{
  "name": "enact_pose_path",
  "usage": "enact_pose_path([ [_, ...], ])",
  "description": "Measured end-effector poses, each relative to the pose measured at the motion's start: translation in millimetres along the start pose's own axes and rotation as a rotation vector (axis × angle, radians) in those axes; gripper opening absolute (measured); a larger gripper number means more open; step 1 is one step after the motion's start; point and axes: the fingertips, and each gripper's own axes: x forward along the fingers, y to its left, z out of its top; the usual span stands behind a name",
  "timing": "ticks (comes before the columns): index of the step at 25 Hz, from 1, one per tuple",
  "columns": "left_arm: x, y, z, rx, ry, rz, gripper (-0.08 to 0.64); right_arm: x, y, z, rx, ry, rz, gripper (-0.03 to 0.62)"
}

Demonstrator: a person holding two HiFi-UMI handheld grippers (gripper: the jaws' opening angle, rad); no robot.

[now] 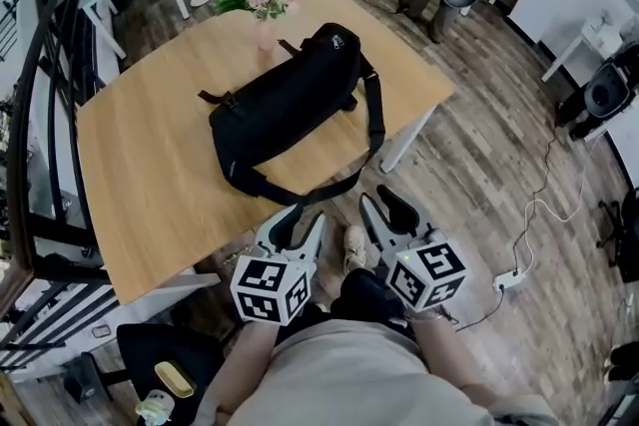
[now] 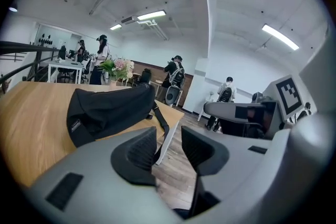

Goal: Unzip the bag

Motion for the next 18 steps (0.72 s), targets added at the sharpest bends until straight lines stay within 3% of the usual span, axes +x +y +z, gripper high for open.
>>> enact_pose_path([
  [11,123.4,8.1,64.7,0.012,-0.046,0.076,0.153,81.3,-94.6,66.9,-0.032,-0.004,0.108,0.124],
  [18,184.9,13.9,84.6,0.004,-0.057,0.118,0.150,119.0,-141.6,84.9,-0.032,0.010,0.175,0.120],
])
